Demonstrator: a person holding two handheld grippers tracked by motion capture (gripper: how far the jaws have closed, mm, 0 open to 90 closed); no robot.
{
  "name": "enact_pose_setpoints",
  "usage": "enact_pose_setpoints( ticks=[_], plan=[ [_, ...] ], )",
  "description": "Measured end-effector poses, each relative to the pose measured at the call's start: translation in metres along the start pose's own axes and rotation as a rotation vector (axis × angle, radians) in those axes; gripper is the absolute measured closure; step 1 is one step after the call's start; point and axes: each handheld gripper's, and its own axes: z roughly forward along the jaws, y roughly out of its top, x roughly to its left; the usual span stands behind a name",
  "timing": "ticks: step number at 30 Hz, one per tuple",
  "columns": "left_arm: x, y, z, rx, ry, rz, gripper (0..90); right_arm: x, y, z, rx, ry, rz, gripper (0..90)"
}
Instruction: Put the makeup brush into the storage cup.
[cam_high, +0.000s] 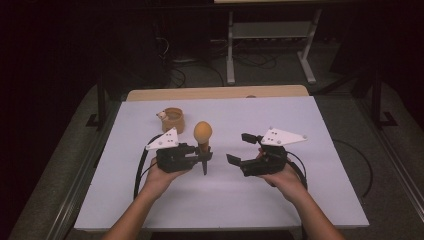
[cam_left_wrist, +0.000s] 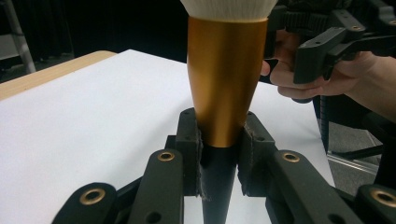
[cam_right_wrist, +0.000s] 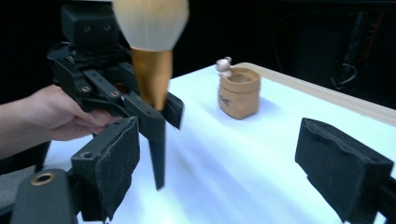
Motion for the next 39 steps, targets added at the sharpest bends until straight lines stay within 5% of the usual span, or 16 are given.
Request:
enact_pose_setpoints(
  ticks=[22, 39],
  plan=[
    [0.005, 0.001, -0.008, 0.012, 0.039, 0.001, 73.0, -0.014, -0.034, -0.041, 0.080, -0.163, 0.009, 13.4],
    [0.021, 0.012, -0.019, 0.003, 0.084, -0.001, 72.9, -0.023, -0.060, -0.071, 0.101, -0.223, 0.031, 12.5]
  ],
)
